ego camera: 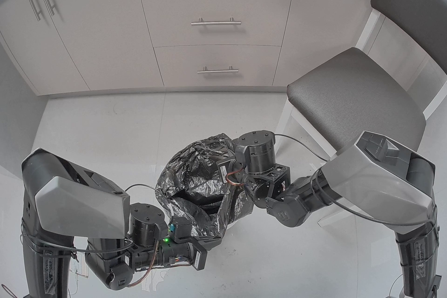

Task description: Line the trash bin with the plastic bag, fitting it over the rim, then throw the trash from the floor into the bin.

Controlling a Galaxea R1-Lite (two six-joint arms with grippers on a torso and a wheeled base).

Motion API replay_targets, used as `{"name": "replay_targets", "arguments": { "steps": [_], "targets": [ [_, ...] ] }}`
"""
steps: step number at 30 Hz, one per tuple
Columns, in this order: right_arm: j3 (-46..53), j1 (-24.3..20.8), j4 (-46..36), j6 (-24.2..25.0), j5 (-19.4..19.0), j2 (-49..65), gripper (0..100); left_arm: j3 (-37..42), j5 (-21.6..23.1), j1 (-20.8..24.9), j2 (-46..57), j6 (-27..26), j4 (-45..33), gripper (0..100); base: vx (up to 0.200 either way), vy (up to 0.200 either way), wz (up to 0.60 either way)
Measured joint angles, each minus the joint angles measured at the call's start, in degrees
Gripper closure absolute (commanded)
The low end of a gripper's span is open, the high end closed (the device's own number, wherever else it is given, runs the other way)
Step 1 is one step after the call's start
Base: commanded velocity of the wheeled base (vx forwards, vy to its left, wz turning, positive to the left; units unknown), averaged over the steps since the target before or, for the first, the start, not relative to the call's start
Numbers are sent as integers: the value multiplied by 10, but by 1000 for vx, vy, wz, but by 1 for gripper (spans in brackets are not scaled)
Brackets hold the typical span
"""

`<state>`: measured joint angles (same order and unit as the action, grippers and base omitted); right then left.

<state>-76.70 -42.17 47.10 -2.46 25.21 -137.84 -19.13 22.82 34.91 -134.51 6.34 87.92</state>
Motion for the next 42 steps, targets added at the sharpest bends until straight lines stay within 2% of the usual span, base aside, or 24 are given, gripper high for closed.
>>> {"name": "replay_targets", "arguments": {
  "steps": [10,14,19,29,36,40,41,42],
  "targets": [
    [2,0,0,0,0,-3,100,17,-4,-9,0,0,0,100,0,0,0],
    [4,0,2,0,0,-3,100,21,-20,-10,0,1,0,100,0,0,0],
    [5,0,1,0,1,-3,100,21,-64,-10,-3,6,-1,100,0,0,0],
    [2,-2,1,-1,10,-3,100,20,-83,-7,-5,9,-1,100,0,0,0],
    [2,0,1,-1,10,-3,100,15,-88,-4,-5,44,-1,100,0,0,0],
    [2,0,1,-1,10,-4,100,15,-90,-4,-7,46,-1,100,0,0,0],
    [2,-1,1,-1,10,-4,100,16,-93,-4,-7,46,-1,0,0,0,0],
    [2,-1,1,-1,10,-4,100,15,-95,-3,-7,46,-1,0,0,0,0]
  ]
}}
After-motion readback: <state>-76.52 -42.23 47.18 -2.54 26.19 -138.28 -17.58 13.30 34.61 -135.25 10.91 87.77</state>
